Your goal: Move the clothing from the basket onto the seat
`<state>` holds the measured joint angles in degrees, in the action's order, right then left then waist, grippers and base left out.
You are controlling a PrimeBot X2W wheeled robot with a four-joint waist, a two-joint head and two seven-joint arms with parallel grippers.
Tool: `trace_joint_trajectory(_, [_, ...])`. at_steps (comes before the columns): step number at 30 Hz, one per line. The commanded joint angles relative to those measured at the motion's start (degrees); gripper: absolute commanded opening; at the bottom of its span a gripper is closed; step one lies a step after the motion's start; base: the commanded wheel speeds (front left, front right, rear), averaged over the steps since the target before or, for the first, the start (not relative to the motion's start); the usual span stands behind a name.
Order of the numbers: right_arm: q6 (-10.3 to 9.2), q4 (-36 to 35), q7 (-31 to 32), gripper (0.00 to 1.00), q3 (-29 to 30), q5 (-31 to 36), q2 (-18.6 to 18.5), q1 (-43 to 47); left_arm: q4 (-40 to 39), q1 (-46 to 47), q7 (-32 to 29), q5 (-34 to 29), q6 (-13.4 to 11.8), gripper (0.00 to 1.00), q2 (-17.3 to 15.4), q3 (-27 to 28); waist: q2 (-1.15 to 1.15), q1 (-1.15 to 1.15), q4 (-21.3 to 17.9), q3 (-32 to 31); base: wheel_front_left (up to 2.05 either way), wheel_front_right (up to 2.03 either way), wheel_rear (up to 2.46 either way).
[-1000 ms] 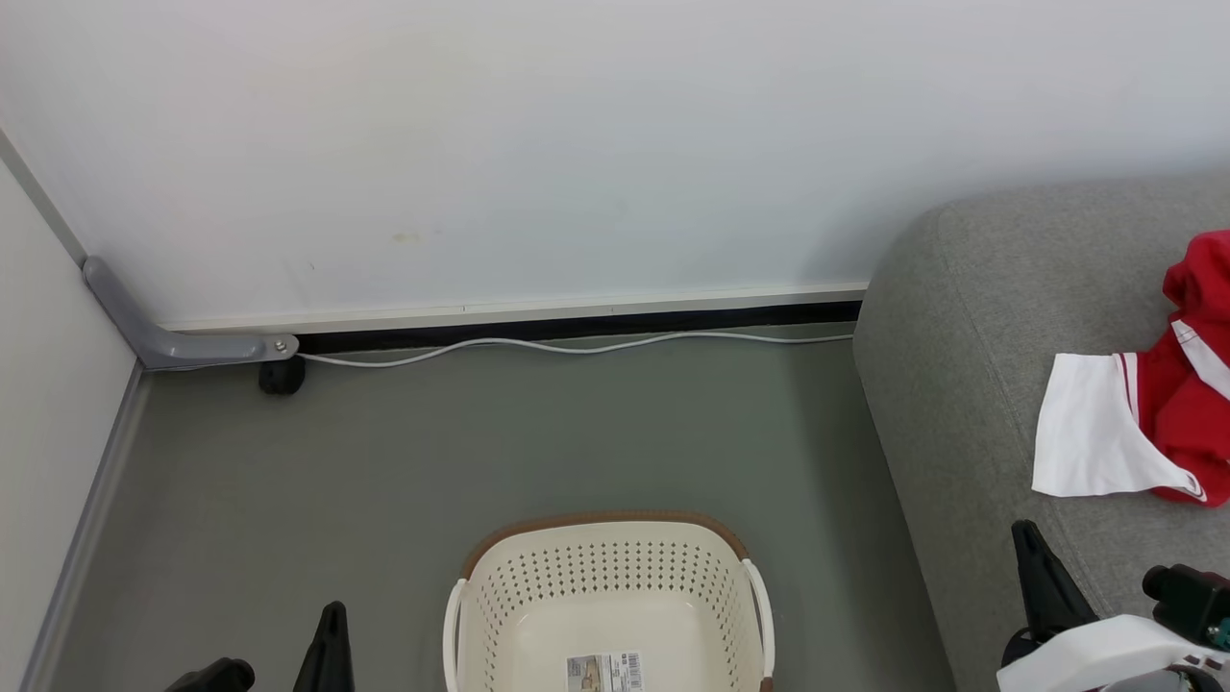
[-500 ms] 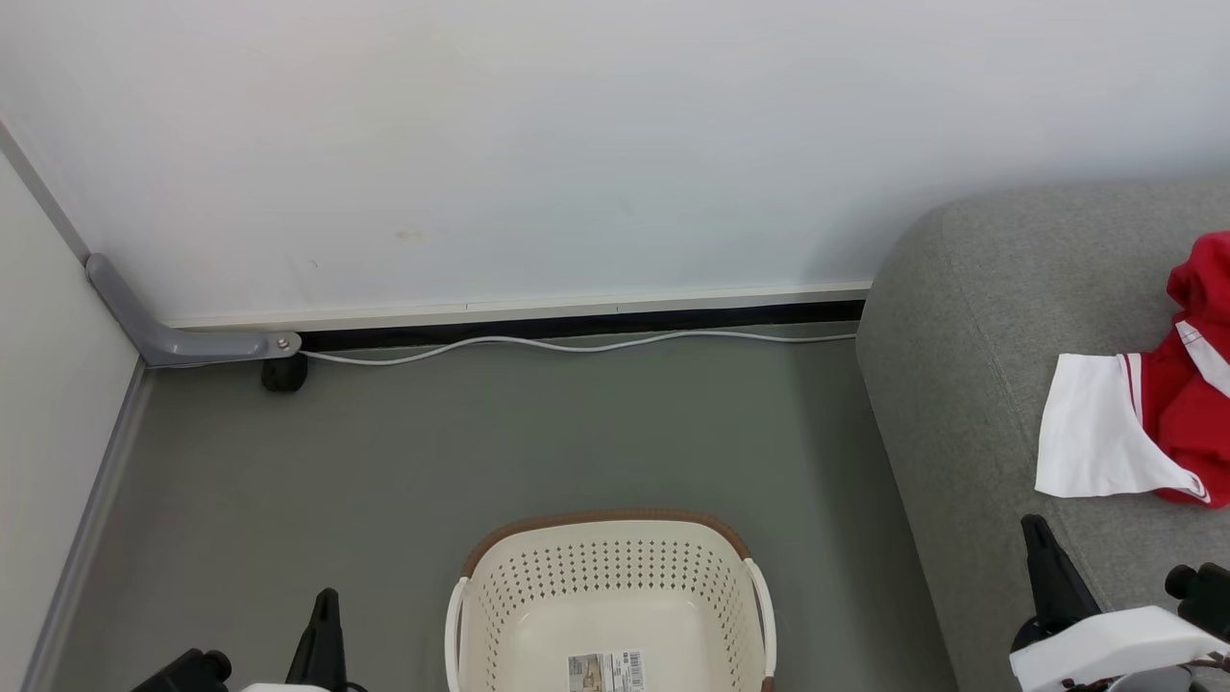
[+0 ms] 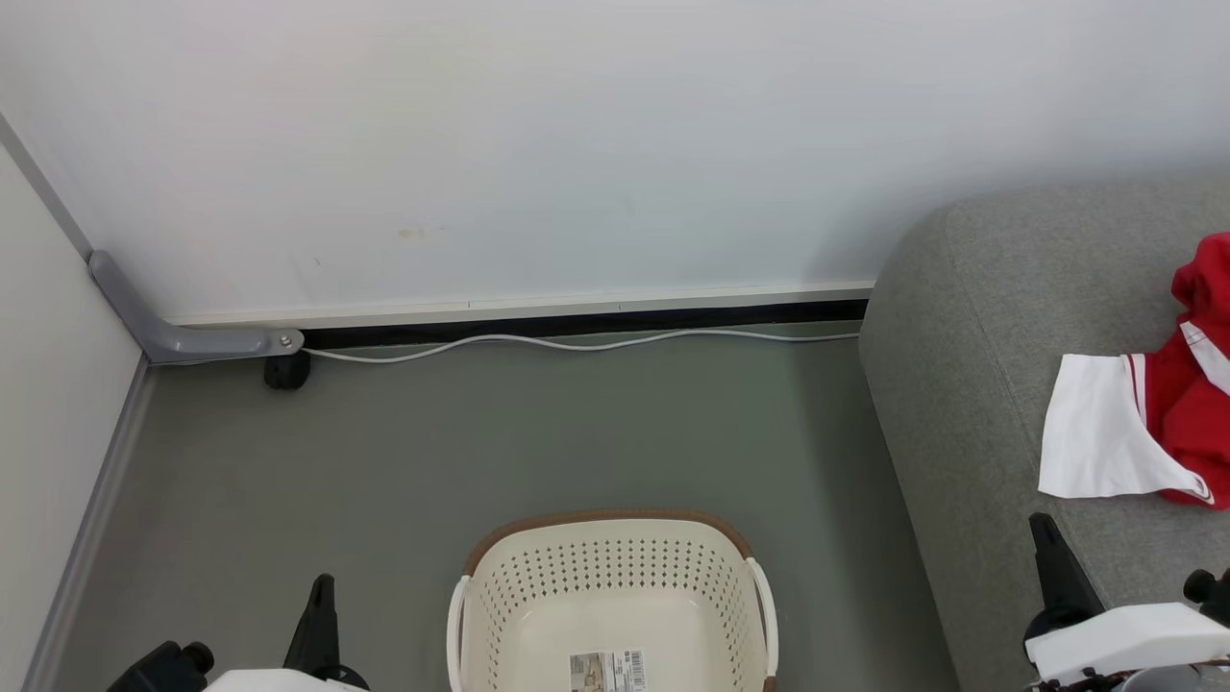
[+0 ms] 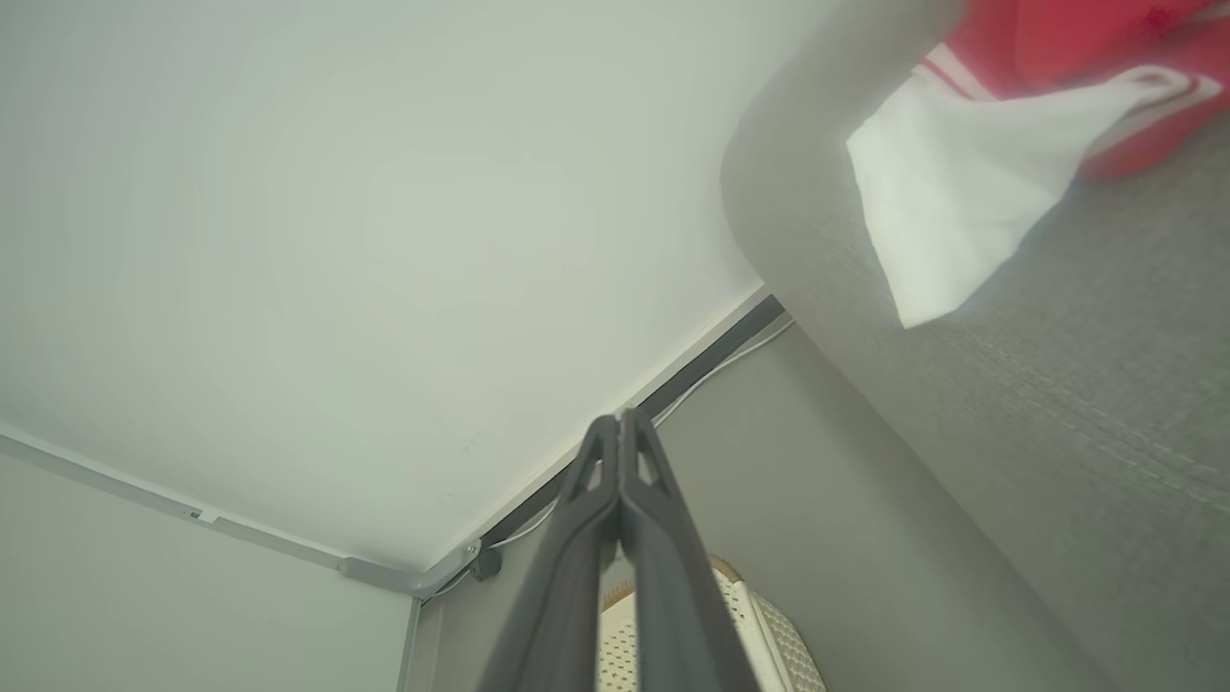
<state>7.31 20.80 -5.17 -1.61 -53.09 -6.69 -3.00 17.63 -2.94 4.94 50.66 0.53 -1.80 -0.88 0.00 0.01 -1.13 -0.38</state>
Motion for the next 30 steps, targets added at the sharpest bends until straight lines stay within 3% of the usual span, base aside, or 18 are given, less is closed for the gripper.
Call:
trace_joint_trajectory(1, [0.1, -2.04, 0.64, 0.0, 0.18, -1.46, -0.48, -2.38, -1.64, 3.19, -0.39, 1.7, 0.65, 0.0, -0.69, 1.36, 0.0, 0.0, 0.02, 0.01, 0.0, 0.0, 0.0])
trace_joint_trajectory(30, [0.13, -4.14, 5.55, 0.0, 3.73, -18.12, 1.42, -2.74, -2.49, 5.83, -5.29, 19.35, 3.45, 0.0, -0.86, 4.05, 0.0, 0.0, 0.52, 0.25, 0.0, 0.0, 0.0])
